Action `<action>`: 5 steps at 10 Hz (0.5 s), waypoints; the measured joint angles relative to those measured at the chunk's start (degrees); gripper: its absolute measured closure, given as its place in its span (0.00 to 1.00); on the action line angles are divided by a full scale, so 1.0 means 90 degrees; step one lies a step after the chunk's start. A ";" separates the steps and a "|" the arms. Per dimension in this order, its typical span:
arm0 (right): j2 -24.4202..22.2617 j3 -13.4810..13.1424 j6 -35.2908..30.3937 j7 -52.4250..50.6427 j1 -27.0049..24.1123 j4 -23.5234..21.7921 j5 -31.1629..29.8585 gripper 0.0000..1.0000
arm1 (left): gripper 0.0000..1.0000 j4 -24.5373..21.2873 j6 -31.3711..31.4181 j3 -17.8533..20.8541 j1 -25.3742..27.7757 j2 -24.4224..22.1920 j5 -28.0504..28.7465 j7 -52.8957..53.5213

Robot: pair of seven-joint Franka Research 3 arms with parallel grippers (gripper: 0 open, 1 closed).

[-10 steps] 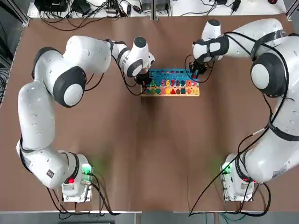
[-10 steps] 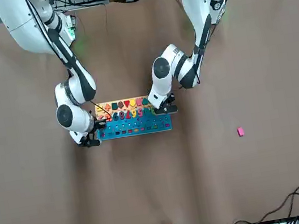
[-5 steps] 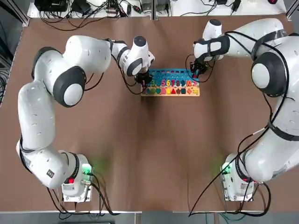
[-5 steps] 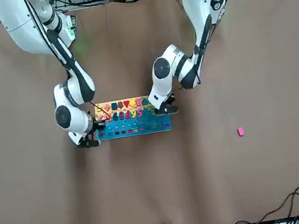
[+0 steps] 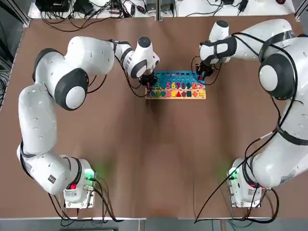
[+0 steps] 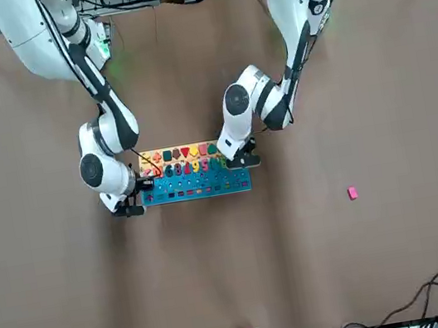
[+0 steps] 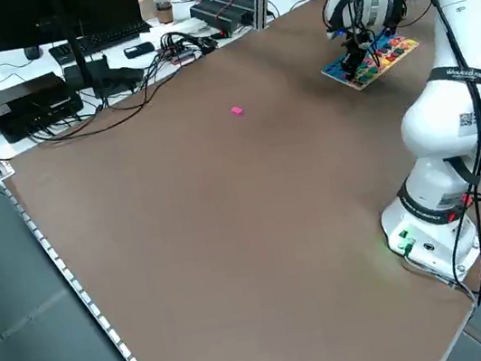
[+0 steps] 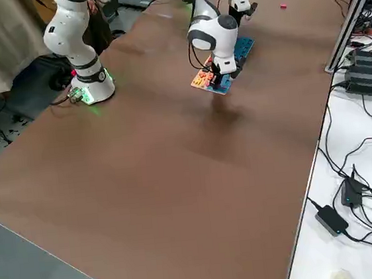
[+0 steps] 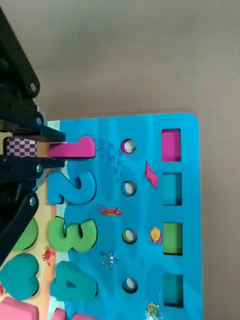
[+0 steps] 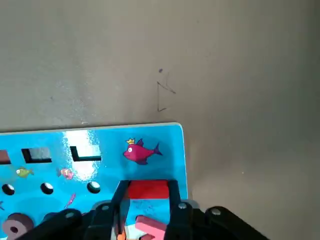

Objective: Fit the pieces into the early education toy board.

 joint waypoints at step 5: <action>0.0004 -0.0006 -0.0004 0.0001 -0.0019 -0.0005 0.0005 0.40 | 0.77 0.0037 -0.0261 0.0006 0.0028 -0.0195 0.0000 0.0000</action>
